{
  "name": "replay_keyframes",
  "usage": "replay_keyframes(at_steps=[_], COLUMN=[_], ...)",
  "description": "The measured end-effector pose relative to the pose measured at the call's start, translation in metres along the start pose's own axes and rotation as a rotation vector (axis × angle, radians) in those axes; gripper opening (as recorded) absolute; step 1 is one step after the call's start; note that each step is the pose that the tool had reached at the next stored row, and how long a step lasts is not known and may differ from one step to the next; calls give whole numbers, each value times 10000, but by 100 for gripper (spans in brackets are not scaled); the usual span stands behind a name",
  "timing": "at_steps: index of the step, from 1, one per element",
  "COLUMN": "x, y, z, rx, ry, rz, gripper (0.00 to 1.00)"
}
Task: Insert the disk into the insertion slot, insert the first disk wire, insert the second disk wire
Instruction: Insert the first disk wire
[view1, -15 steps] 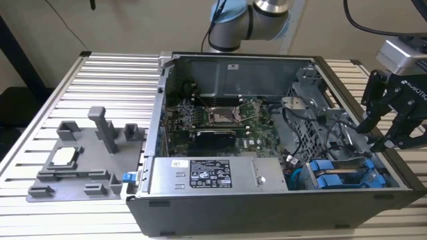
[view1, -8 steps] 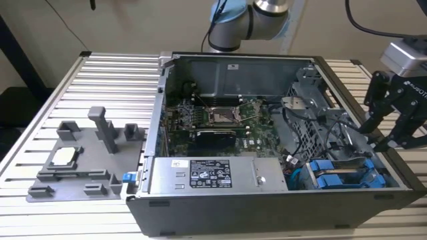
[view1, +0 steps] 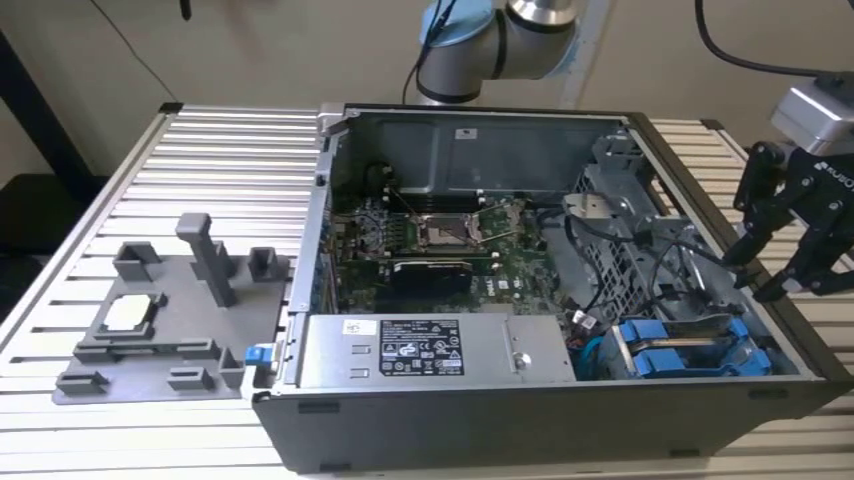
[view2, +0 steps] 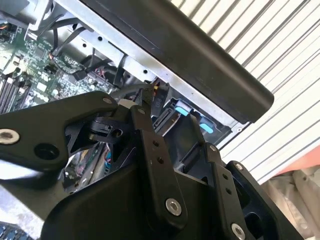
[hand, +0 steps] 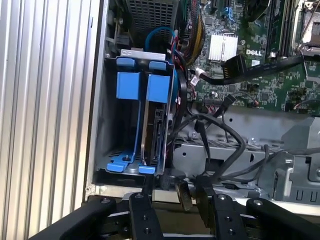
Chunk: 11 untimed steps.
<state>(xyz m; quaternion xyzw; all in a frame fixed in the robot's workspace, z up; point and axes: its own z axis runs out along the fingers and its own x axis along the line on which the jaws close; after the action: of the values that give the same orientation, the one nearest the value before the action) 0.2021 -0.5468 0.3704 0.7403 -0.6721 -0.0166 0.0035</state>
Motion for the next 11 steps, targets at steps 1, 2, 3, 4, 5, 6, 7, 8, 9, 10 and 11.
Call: replay_keyframes(at_steps=[1,2,3,4,5,6,7,8,9,10,11], x=[-7,-12,-15,-17,-19,-21,-22,-23,-23,-24,-24], y=[-5,-9,-14,-22,-31,-41,-48,-54,-56,-56,-56], z=[1,1,1,1,0,0,0,1,1,0,1], rx=[0,0,0,0,0,-1,-2,-6,-10,-14,-18], ry=[1,-1,0,1,2,6,22,57,97,143,174], rz=[-5,-8,-11,-16,-24,-33,-39,-44,-44,-42,-40], gripper=[47,47,47,47,47,47,47,47,47,47,45])
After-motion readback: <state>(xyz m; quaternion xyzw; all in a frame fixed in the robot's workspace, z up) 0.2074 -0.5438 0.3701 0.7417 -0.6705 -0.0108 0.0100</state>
